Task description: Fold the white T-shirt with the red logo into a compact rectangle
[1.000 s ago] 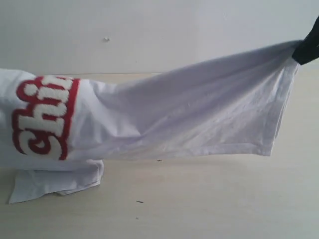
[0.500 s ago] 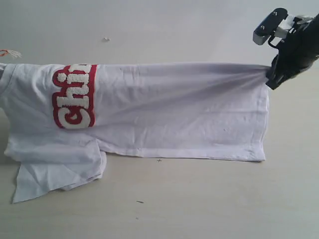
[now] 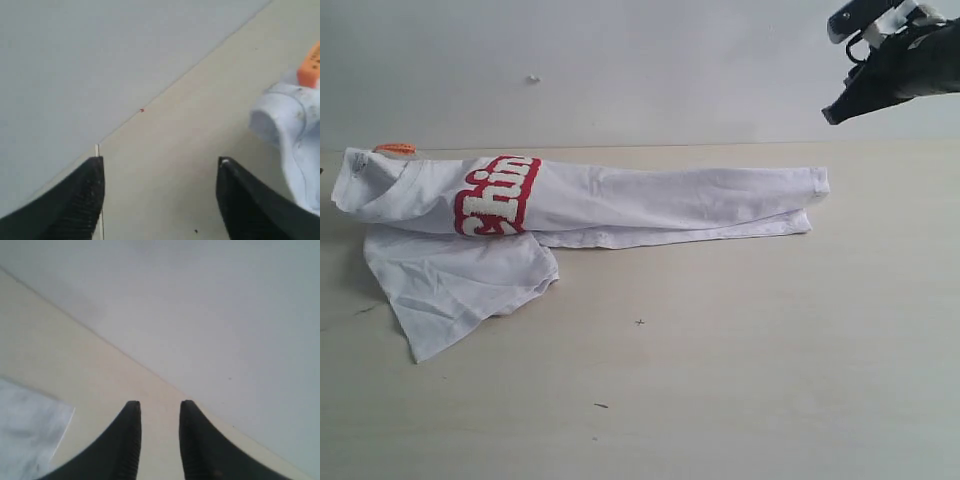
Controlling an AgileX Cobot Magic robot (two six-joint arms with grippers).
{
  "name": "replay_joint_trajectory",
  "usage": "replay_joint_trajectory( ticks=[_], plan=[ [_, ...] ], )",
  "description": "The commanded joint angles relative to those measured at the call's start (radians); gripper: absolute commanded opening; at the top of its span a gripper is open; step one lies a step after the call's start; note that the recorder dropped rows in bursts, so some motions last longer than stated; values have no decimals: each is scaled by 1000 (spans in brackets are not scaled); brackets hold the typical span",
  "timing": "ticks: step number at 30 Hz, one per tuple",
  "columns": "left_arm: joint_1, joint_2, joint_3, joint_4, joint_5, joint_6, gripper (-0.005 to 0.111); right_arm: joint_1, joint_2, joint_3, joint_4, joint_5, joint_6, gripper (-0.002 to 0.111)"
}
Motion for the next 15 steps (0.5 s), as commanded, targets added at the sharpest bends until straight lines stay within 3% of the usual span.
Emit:
replay_joint_trajectory(
  ticks=[1, 5, 6, 10, 13, 15],
  plan=[
    [3, -26, -1, -149, -46, -12, 55, -5, -6, -22, -1, -40, 102, 27],
    [3, -76, -1, -207, 9, -131, 32, -5, 16, -142, -1, 228, 151, 16],
    [3, -104, -5, -207, 80, -161, 25, -5, 31, -208, -1, 362, 147, 16],
    [3, -142, -62, -209, 355, -189, 18, -5, 87, -319, 3, 681, 146, 22],
    [1, -143, -115, -267, 633, -187, 13, -5, 109, -344, -12, 779, 149, 18],
    [-12, -143, -116, -286, 783, -175, 1, -5, 106, -344, 6, 784, 175, 9]
  ],
)
